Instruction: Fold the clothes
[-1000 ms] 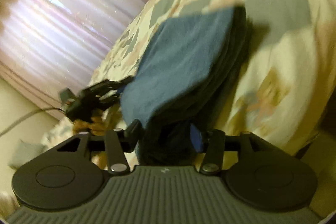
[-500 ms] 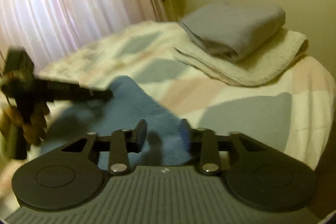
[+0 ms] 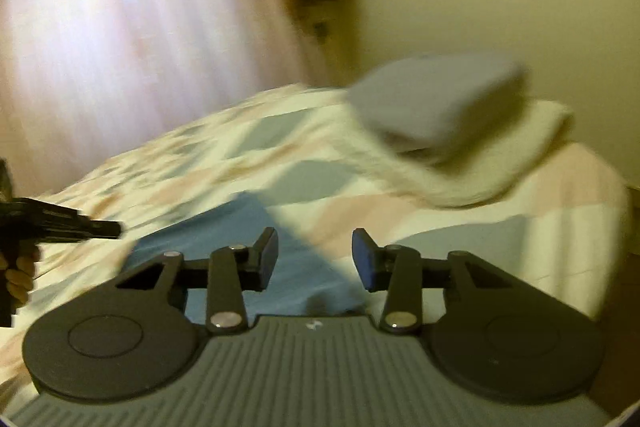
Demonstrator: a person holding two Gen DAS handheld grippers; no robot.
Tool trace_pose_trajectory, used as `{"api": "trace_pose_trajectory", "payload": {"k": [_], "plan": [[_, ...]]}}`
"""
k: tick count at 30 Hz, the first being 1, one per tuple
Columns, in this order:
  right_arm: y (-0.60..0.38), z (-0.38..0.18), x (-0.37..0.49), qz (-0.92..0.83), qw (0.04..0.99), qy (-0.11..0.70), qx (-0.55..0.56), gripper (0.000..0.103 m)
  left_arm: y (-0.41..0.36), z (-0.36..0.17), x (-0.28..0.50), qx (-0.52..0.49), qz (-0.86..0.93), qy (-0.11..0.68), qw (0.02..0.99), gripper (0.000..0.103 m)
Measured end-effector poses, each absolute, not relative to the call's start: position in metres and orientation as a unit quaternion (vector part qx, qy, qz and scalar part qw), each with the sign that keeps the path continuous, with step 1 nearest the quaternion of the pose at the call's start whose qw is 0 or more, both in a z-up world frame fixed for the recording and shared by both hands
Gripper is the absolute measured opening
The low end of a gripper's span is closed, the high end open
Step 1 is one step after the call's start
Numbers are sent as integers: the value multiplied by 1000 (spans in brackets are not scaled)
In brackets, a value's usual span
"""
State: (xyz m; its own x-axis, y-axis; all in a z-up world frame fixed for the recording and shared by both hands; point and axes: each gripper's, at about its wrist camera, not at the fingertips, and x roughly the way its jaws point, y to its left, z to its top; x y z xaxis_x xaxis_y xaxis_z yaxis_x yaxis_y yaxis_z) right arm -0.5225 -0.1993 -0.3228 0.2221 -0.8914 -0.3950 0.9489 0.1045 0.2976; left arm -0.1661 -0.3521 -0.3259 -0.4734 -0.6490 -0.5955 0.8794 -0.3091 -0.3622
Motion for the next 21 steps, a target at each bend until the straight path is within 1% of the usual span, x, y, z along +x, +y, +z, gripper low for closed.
{"api": "trace_pose_trajectory", "payload": {"k": [1, 2, 3, 4, 5, 6, 7, 8, 10, 12, 13, 15, 16, 18, 19, 20, 21], "plan": [[-198, -326, -514, -608, 749, 74, 252, 34, -336, -329, -171, 183, -791, 330, 482, 5], [-198, -331, -507, -601, 751, 94, 256, 33, -325, -334, -176, 194, -789, 333, 478, 14], [-200, -339, -502, -607, 741, 118, 262, 31, -318, -342, -177, 202, -782, 341, 482, 15], [-201, -345, -501, -616, 730, 127, 267, 20, -312, -351, -176, 207, -769, 354, 491, 16], [-199, -344, -503, -625, 720, 125, 273, 17, -307, -354, -174, 205, -757, 367, 500, 15], [-195, -338, -504, -634, 711, 123, 278, 17, -303, -352, -171, 196, -746, 381, 510, 14], [-188, -329, -504, -644, 704, 118, 274, 24, -296, -347, -171, 194, -737, 383, 522, 14], [-180, -320, -502, -646, 710, 111, 260, 27, -287, -339, -174, 196, -731, 374, 536, 14], [-160, -309, -492, -631, 730, 103, 240, 27, -264, -324, -183, 200, -739, 352, 538, 15], [-145, -312, -476, -606, 752, 107, 235, 27, -243, -317, -195, 200, -758, 343, 517, 23], [-143, -323, -464, -597, 756, 134, 234, 33, -236, -318, -201, 208, -758, 345, 513, 28], [-149, -345, -448, -592, 736, 208, 252, 33, -226, -328, -211, 237, -741, 355, 519, 24], [-145, -347, -448, -597, 731, 204, 261, 33, -222, -332, -217, 251, -732, 360, 521, 22], [-133, -339, -449, -606, 724, 192, 269, 33, -206, -334, -219, 264, -718, 373, 525, 22], [-123, -331, -450, -611, 724, 184, 264, 33, -197, -331, -219, 267, -714, 374, 528, 25], [-114, -323, -450, -613, 724, 177, 262, 37, -187, -328, -219, 272, -710, 370, 534, 28], [-106, -316, -450, -613, 723, 176, 265, 38, -179, -324, -219, 277, -706, 366, 540, 30]]}}
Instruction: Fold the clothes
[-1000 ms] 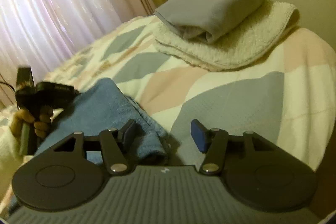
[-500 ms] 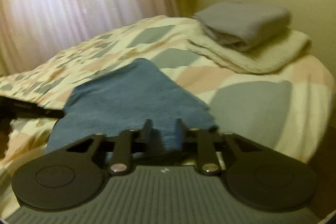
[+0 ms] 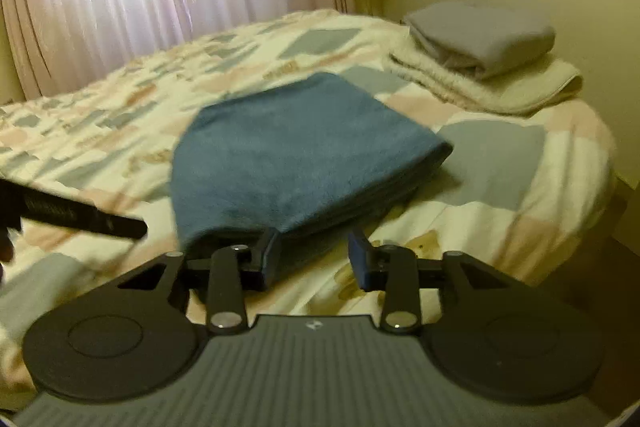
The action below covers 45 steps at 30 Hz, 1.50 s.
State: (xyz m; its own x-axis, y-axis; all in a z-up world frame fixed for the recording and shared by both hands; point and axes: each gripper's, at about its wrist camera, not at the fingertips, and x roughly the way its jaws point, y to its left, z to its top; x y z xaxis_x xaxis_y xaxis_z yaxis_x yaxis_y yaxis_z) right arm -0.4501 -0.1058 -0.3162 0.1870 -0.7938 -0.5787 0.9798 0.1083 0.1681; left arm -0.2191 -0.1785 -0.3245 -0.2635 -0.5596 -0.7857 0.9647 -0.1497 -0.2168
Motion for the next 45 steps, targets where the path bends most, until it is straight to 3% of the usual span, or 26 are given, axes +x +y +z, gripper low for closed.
{"api": "trace_pose_trajectory", "payload": {"k": [7, 20, 27, 36, 41, 45], "plan": [[-43, -288, -441, -614, 723, 139, 285, 50, -124, -295, -215, 291, -686, 328, 581, 51], [46, -262, -427, -633, 720, 107, 265, 64, -21, -265, -206, 288, -704, 258, 596, 60], [53, -269, -439, -627, 720, 111, 276, 64, -10, -271, -213, 301, -696, 249, 603, 62], [-9, -291, -475, -585, 734, 132, 317, 66, -59, -289, -232, 319, -681, 281, 597, 62], [-111, -283, -535, -528, 776, 113, 327, 77, -124, -291, -215, 231, -693, 372, 572, 86], [-232, -282, -569, -467, 802, 120, 352, 87, -184, -309, -206, 162, -688, 452, 544, 95]]}}
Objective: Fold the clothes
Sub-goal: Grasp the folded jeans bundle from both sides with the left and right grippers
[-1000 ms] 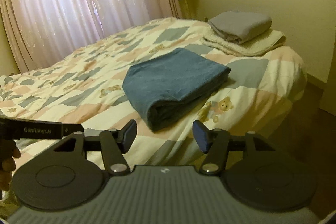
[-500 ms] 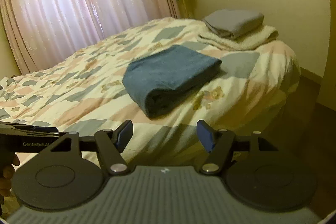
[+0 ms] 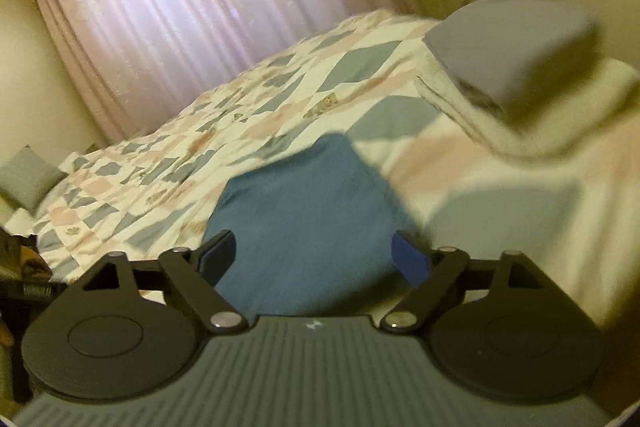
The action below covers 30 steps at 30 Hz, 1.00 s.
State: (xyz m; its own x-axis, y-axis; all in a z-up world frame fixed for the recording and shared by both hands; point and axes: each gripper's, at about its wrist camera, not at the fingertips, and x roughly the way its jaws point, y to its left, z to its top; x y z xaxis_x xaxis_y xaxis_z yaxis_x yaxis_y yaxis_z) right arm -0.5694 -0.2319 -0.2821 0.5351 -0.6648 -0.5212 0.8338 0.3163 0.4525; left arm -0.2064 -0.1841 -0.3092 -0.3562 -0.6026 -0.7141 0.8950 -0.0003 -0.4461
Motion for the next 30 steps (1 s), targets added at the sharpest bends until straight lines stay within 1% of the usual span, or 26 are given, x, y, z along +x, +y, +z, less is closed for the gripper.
{"api": "trace_pose_trajectory", "payload": {"k": [2, 7, 8, 12, 14, 16, 18, 20, 21, 22, 23, 25, 27, 28, 29, 30], "plan": [[-291, -291, -571, -442, 798, 155, 378, 87, -210, -326, -207, 151, -667, 492, 539, 95], [-382, -328, -553, -356, 771, 231, 475, 86, -246, -357, -208, 116, -629, 573, 512, 95], [-391, -335, -549, -342, 764, 243, 491, 85, -250, -360, -207, 103, -626, 582, 508, 95], [-413, -359, -526, -322, 731, 299, 522, 85, -271, -376, -203, 67, -606, 624, 489, 93], [-419, -367, -514, -305, 722, 304, 541, 82, -281, -381, -205, 68, -601, 636, 479, 92], [-420, -370, -498, -299, 716, 330, 537, 81, -291, -381, -212, 95, -598, 633, 482, 88], [-420, -368, -493, -294, 711, 343, 539, 73, -296, -376, -219, 127, -593, 624, 493, 75], [-422, -363, -496, -285, 704, 344, 552, 54, -298, -369, -223, 147, -585, 618, 503, 57], [-425, -358, -499, -279, 705, 343, 555, 49, -297, -363, -222, 145, -580, 622, 507, 52], [-428, -351, -503, -271, 707, 340, 558, 41, -296, -356, -222, 141, -575, 623, 511, 46], [-432, -345, -507, -262, 709, 337, 561, 37, -294, -346, -224, 137, -573, 621, 517, 41], [-443, -341, -512, -243, 705, 343, 571, 37, -295, -330, -231, 132, -566, 614, 534, 40], [-458, -353, -512, -225, 691, 374, 576, 48, -296, -321, -248, 135, -544, 609, 561, 42], [-464, -359, -511, -214, 688, 390, 573, 54, -297, -322, -255, 135, -528, 609, 577, 44], [-466, -363, -510, -203, 694, 399, 564, 61, -297, -325, -259, 132, -514, 608, 591, 54], [-468, -366, -508, -193, 699, 409, 554, 65, -295, -329, -262, 125, -505, 605, 604, 58]]}}
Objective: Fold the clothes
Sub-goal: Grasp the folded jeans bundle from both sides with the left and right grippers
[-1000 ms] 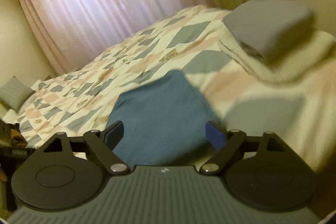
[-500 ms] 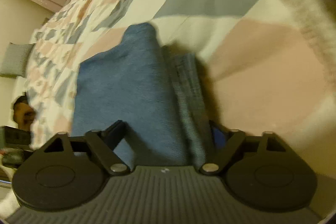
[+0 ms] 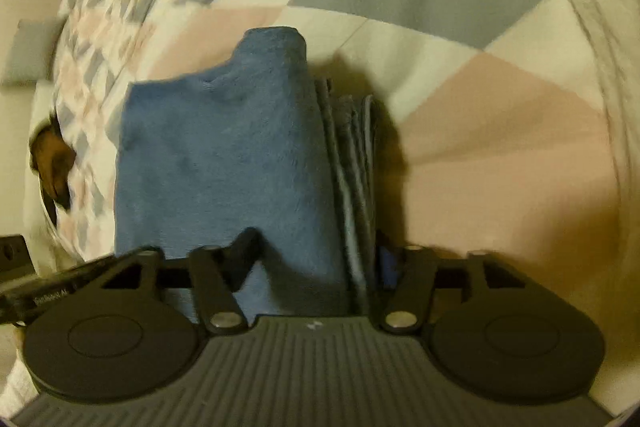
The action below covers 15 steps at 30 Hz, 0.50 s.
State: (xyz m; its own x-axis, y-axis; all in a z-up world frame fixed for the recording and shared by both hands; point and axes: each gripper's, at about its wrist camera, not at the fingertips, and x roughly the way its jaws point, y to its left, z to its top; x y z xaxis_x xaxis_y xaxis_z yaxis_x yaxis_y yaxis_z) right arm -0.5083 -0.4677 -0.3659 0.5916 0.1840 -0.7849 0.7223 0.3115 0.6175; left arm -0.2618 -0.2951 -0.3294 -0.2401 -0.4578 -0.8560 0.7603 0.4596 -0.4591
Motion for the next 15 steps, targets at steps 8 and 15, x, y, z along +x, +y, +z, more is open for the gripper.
{"api": "trace_pose_trajectory", "payload": {"k": [8, 15], "plan": [[-453, -376, -525, -150, 732, 382, 544, 70, -281, -349, -272, 65, -485, 588, 644, 73], [-466, -389, -508, -101, 750, 358, 547, 42, -274, -362, -266, 38, -495, 576, 649, 60]]}}
